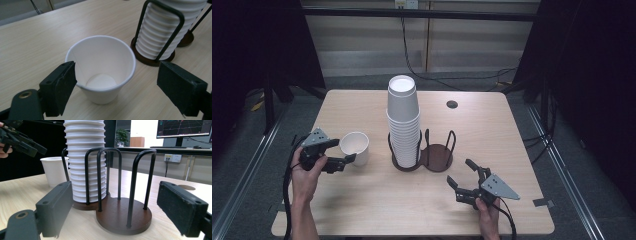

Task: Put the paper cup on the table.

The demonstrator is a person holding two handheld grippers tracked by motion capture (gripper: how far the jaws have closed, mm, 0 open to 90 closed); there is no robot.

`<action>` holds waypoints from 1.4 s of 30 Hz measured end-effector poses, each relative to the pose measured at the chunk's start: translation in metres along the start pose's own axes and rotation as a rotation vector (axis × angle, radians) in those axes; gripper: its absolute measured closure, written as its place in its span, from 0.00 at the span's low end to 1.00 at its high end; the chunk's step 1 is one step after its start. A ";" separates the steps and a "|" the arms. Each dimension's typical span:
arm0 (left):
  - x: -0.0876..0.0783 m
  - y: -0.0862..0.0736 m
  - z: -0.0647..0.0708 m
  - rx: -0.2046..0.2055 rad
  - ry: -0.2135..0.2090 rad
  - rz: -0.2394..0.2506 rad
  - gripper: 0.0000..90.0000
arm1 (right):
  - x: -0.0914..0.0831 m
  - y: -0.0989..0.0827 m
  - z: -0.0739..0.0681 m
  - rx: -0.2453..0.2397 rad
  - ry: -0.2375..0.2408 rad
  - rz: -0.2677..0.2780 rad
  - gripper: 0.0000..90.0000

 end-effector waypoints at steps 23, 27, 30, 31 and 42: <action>0.006 -0.007 0.070 -0.074 -0.093 0.354 0.17 | 0.000 0.000 0.000 0.001 0.000 0.000 0.15; 0.015 -0.013 0.080 -0.048 -0.076 0.373 0.17 | 0.000 0.000 0.000 0.002 -0.001 0.000 0.15; 0.022 -0.019 0.089 -0.036 -0.071 0.373 0.17 | 0.000 0.000 0.000 0.001 -0.001 0.000 0.15; 0.024 -0.021 0.093 -0.028 -0.079 0.385 0.17 | 0.000 0.000 0.000 0.001 -0.001 0.000 0.15; 0.047 -0.045 0.115 -0.021 -0.109 0.429 0.17 | 0.000 0.000 0.000 0.001 -0.002 0.000 0.15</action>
Point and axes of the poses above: each handheld gripper's, and its own axes: x roughly forward along the jaws, y roughly out of its top, z roughly to its right, the point moved 8 cm from there along x, roughly forward along the jaws, and after that the axes turned 6 degrees about -x, right-handed, at the moved point
